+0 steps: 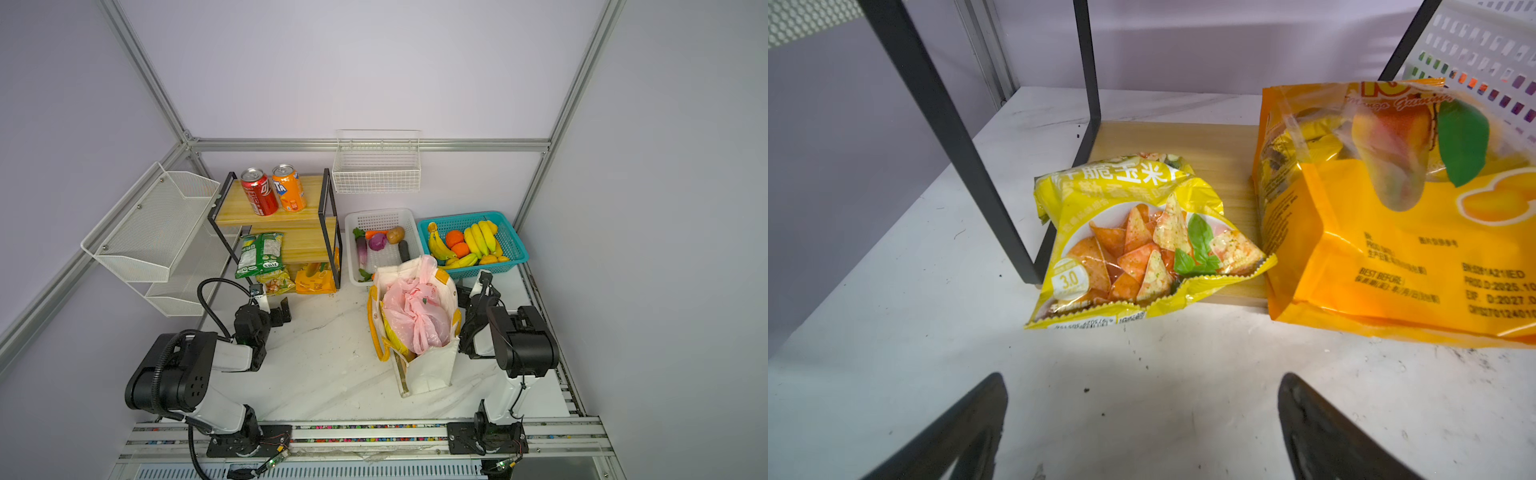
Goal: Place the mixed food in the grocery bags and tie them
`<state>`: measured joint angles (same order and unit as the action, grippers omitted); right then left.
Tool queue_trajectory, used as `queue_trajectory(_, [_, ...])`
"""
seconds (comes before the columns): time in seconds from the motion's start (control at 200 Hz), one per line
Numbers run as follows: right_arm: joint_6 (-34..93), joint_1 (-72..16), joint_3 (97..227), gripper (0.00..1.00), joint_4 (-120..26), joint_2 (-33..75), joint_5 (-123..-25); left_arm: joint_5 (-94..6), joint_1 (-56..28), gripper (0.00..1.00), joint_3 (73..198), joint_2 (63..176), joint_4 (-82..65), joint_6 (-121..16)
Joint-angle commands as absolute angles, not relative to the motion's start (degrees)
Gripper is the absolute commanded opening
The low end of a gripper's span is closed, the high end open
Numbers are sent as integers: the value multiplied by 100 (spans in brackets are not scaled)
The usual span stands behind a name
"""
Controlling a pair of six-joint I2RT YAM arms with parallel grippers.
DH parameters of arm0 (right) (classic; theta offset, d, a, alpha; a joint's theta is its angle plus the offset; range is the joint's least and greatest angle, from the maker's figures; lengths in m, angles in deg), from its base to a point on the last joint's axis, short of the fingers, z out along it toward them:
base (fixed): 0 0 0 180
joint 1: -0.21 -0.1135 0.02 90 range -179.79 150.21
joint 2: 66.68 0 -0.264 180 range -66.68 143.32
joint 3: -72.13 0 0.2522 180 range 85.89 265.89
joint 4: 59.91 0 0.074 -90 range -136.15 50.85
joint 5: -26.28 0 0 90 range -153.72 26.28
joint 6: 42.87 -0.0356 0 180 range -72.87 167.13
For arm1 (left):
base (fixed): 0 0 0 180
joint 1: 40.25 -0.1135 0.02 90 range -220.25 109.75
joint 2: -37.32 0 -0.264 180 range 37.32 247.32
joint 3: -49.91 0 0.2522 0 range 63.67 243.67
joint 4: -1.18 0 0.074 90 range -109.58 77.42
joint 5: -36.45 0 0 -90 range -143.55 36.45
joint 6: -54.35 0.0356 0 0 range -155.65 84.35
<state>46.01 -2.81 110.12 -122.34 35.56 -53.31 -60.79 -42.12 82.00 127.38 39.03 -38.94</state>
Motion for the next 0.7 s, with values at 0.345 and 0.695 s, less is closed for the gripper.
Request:
queue_trajectory(0.345, [4938,-497,11250,97,-12326,3536,-5254,-5900,-4249,100,8519,12707,4160,-3662])
queue_trajectory(0.695, [4934,-497,11246,97,-12306,3527,-5250,-5891,-4251,100,8521,12724,4155,-3665])
